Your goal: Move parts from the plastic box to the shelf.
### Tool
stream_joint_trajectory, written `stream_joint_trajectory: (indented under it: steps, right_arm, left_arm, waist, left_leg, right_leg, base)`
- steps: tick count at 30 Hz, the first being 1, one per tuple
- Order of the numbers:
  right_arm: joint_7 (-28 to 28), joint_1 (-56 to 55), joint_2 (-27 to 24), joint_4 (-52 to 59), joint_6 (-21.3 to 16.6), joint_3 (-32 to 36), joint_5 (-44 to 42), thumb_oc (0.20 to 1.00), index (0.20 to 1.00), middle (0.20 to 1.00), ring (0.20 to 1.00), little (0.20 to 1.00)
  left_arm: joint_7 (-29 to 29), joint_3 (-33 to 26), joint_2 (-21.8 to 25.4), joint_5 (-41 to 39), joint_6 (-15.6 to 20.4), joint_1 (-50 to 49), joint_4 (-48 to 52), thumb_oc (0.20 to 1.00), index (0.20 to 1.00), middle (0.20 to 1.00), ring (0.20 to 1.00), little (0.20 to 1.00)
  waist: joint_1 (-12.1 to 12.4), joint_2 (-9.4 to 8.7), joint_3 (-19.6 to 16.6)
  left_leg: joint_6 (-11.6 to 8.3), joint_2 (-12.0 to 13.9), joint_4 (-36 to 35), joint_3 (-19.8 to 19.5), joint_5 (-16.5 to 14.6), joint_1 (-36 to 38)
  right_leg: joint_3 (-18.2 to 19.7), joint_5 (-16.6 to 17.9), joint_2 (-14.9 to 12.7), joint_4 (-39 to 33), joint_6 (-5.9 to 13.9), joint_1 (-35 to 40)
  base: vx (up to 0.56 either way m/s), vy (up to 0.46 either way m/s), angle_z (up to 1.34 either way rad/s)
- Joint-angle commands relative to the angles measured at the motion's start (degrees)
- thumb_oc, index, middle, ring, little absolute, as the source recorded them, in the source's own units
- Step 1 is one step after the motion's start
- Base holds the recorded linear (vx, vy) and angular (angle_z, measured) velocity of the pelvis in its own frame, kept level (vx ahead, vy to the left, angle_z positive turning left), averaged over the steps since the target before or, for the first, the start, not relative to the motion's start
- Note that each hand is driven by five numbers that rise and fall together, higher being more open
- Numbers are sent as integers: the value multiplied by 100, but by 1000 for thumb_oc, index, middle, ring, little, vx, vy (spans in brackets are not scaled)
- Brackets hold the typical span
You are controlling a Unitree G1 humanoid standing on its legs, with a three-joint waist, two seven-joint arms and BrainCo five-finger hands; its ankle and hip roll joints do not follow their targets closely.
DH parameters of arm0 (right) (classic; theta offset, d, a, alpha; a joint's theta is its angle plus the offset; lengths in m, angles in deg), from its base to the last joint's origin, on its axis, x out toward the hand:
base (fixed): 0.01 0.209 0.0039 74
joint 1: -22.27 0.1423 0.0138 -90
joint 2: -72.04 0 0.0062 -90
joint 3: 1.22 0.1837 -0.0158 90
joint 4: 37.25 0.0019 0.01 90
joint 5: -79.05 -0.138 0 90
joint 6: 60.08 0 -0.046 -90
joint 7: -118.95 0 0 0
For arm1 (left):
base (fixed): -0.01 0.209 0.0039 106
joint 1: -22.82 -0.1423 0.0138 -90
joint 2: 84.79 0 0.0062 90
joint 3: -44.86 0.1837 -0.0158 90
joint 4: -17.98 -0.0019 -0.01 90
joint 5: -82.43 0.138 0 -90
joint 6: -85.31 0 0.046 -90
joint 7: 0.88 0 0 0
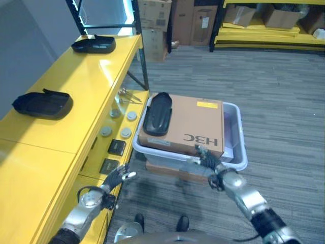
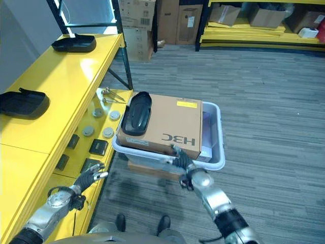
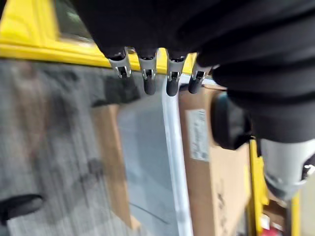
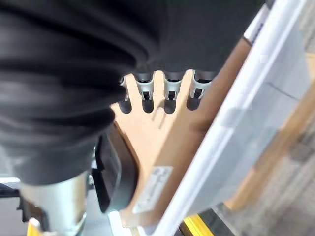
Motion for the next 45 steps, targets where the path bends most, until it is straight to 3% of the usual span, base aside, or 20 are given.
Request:
stream_joint_trajectory:
  steps: [1, 4, 6, 8, 10, 14, 17, 26, 33, 45]
  right_arm:
    - [-259, 47, 8, 45, -546, 66, -325, 1000, 1000, 1000, 1000, 1000]
    - [-504, 438, -3, 181, -624, 81, -260, 1000, 1000, 1000, 1000, 1000]
    - [-780, 957, -35, 260, -400, 135, -71, 1000, 1000, 1000, 1000, 1000]
    - [-935, 1130, -54, 277, -290, 167, 36, 1000, 1000, 1000, 1000, 1000]
    - [-1652, 1583, -180, -24, 47, 283, 312, 1000, 1000, 1000, 1000, 1000]
    - [-2428, 2050, -241, -669, 220, 357, 691, 1000, 1000, 1000, 1000, 1000]
    - [-2755, 2391, -357, -1192, 114, 379, 838, 1000, 1000, 1000, 1000, 1000]
    - [-2966, 2813, -916, -1889, -53, 492, 968, 1000, 1000, 1000, 1000, 1000]
    - [-3207, 3218, -1011, -2856, -168, 380, 595, 1000, 1000, 1000, 1000, 1000]
    - [-3336, 3648, -1254, -3780, -350, 270, 158, 1000, 1000, 1000, 1000, 1000]
  left_arm:
    - [527, 221, 259, 1279, 184, 98, -305, 1000, 1000, 1000, 1000, 1000]
    - [883, 411, 105, 1811, 307, -1, -1045, 1000, 1000, 1000, 1000, 1000]
    - [1325, 503, -168, 2102, 697, -143, -1980, 1000, 1000, 1000, 1000, 1000]
    - [1503, 535, -268, 2245, 916, -209, -2293, 1000, 1000, 1000, 1000, 1000]
    - [1930, 533, -411, 2198, 1263, -348, -2841, 1000, 1000, 1000, 1000, 1000]
    - [2106, 512, -515, 1965, 1575, -358, -3354, 1000, 1000, 1000, 1000, 1000]
    - [2158, 544, -535, 1960, 1828, -309, -3637, 1000, 1000, 1000, 1000, 1000]
    - [2060, 476, -443, 1749, 2158, -294, -3837, 1000, 1000, 1000, 1000, 1000]
    - [2019, 498, -348, 1604, 2337, -292, -3913, 1000, 1000, 1000, 1000, 1000]
    - [1970, 590, -283, 1370, 2557, -191, -3934, 1000, 1000, 1000, 1000, 1000]
  waist:
    - [234, -165, -61]
    - [299, -119, 6]
    - [369, -84, 86]
    - [393, -84, 125]
    - [525, -50, 220]
    - [679, -27, 315]
    - [795, 2, 409]
    - [1037, 43, 663]
    - [1262, 86, 778]
    - [1442, 104, 987]
  left_leg:
    - [-60, 6, 153, -266, 423, -696]
    - [-21, -82, 135, -357, 399, -703]
    - [8, -164, 107, -417, 382, -747]
    - [16, -190, 94, -428, 377, -760]
    - [38, -236, 78, -503, 372, -807]
    - [63, -273, 124, -597, 342, -877]
    - [85, -315, 154, -684, 323, -975]
    - [137, -461, 248, -903, 261, -1200]
    - [209, -588, 321, -1041, 214, -1339]
    - [274, -718, 400, -1206, 195, -1607]
  right_leg:
    - [247, -125, -724, 244, 755, -4]
    - [258, -122, -795, 317, 774, -67]
    - [239, -125, -852, 377, 790, -166]
    - [217, -122, -872, 395, 799, -203]
    - [124, -121, -947, 452, 831, -279]
    - [8, -138, -1009, 524, 850, -318]
    - [-76, -149, -1053, 580, 866, -387]
    - [-214, -200, -1195, 715, 929, -539]
    - [-287, -193, -1332, 797, 1003, -626]
    - [-305, -140, -1464, 874, 1102, -849]
  base:
    - [87, 104, 3]
    - [48, 120, 8]
    - [11, 165, 12]
    - [1, 124, 21]
    - [12, 189, 26]
    - [6, 110, 5]
    - [-54, 90, 18]
    - [-50, 90, 12]
    - [-17, 89, 5]
    - [-36, 46, 10]
